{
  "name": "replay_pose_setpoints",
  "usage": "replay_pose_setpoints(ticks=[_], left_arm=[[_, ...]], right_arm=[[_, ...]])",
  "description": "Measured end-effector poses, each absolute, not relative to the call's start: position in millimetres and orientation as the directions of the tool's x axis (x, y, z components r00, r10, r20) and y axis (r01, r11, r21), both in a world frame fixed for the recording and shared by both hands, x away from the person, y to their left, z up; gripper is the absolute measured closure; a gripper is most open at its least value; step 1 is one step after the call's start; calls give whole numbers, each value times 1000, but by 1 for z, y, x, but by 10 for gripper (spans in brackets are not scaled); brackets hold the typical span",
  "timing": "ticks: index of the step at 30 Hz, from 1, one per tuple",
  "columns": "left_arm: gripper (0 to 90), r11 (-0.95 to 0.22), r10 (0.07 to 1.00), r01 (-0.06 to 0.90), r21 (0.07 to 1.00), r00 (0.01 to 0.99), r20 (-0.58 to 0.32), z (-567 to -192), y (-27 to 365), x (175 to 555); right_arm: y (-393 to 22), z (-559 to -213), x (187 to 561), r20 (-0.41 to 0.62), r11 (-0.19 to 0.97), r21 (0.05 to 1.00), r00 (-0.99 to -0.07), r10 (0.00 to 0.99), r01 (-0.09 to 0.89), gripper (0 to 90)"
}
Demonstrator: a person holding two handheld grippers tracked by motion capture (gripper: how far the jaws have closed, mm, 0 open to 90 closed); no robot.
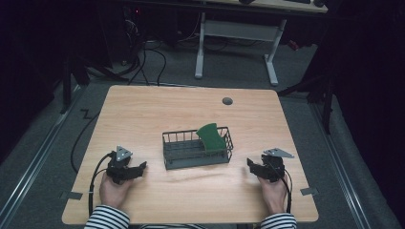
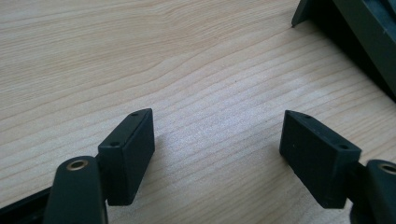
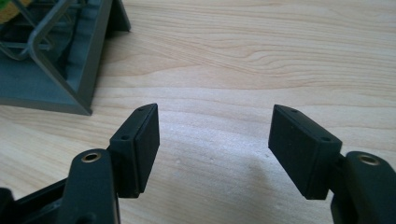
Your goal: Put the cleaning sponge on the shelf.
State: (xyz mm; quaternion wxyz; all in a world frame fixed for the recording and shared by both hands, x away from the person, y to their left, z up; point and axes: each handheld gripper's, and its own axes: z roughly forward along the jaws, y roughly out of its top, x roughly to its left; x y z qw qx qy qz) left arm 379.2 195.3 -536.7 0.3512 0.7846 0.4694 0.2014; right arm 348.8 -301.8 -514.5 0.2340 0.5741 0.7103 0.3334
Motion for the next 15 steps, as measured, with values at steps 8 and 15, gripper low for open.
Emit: replay_pose_setpoints(ticks=[8, 15], left_arm=[[270, -313, 878, 595, 740, 479, -14, -537, 195, 379], [269, -311, 878, 595, 741, 478, -14, -537, 195, 379]], right_arm=[[-300, -520, 351, 9, 148, 727, -226, 974, 670, 320], [-303, -529, 349, -18, 182, 711, -241, 970, 680, 292]])
